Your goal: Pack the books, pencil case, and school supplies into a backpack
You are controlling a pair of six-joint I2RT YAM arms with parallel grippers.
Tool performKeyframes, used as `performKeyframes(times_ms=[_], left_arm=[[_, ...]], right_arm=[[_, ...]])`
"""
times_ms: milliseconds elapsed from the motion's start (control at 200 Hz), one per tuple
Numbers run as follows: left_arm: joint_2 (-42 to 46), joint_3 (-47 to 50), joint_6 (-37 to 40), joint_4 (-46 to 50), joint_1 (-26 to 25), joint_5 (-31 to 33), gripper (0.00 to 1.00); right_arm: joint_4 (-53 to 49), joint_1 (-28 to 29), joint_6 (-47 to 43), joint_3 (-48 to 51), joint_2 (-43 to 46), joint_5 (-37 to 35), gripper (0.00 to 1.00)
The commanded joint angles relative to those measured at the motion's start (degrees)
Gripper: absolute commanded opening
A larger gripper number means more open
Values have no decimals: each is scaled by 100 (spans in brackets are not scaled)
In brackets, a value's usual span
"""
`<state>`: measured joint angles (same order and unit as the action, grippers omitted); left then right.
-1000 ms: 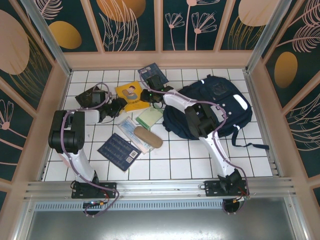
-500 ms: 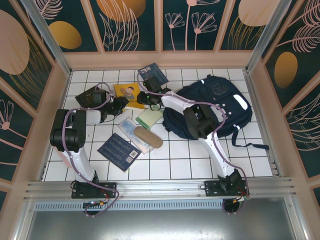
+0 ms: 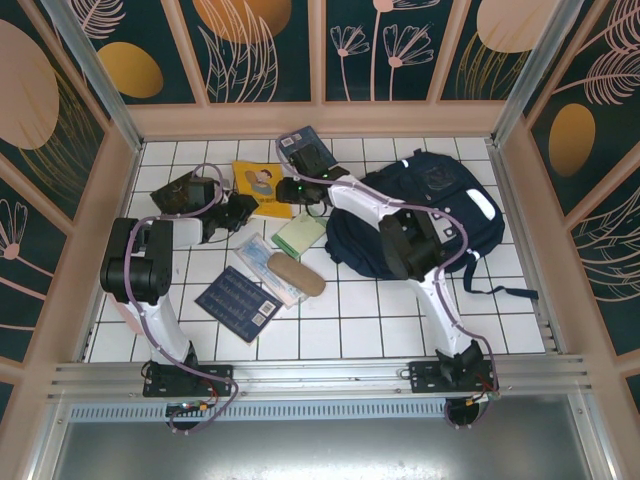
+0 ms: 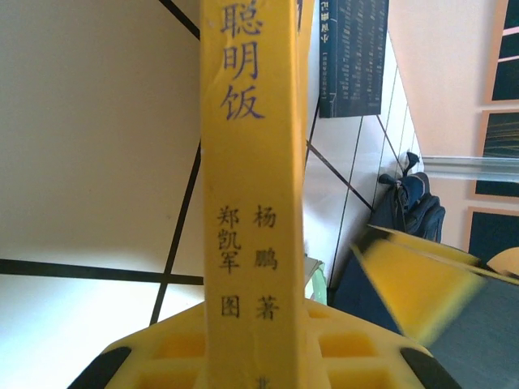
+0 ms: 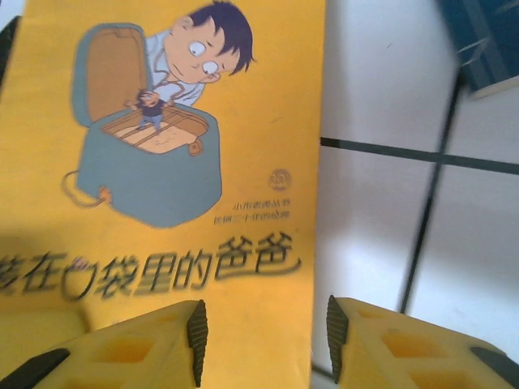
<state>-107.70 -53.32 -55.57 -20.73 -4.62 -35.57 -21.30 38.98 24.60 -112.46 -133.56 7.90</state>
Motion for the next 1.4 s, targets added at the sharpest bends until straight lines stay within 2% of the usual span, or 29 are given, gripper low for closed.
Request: performKeyframes(times_ms=[0,205,405,640,841,1086,1156,1206,1371,1396], left_arm=[[273,-204,182,-142,-39,-184,0],[484,-405,291,-34,-39,-310,0],[566,-436,246,-60,-47,-391,0],[583,-546,254,8,-65,-465,0],[613,-543,297,69,-74,-494,0],[647,-540,335,94,-79,-505,0],[663,-548,332,111,-83,-523,0],[682,-557,341,129,-83,-535,0],[772,-607,473,318,-96,-505,0],[801,-622,510,373,-100,-469,0]], right_arm=[[-346,-63,-511,445,1014,-663,49],[-733,-380,-1040,2053,2421,-1337,50],[-927,-684,-1364,3508,3357,-1527,53],[-877,-708,-1537,4397,3543,-1495,54],[-983,-725,-1556,4564,3446,-2056,54],[-937,-733,-1621,4923,3402,-2087,52],[-858,-734,-1616,4984,3358,-2065,48],[-833,-732,-1616,5000,3307,-2080,42],[-852,-730,-1621,4823,3196,-1873,1],[-870,-726,-1617,4770,3204,-1857,0]])
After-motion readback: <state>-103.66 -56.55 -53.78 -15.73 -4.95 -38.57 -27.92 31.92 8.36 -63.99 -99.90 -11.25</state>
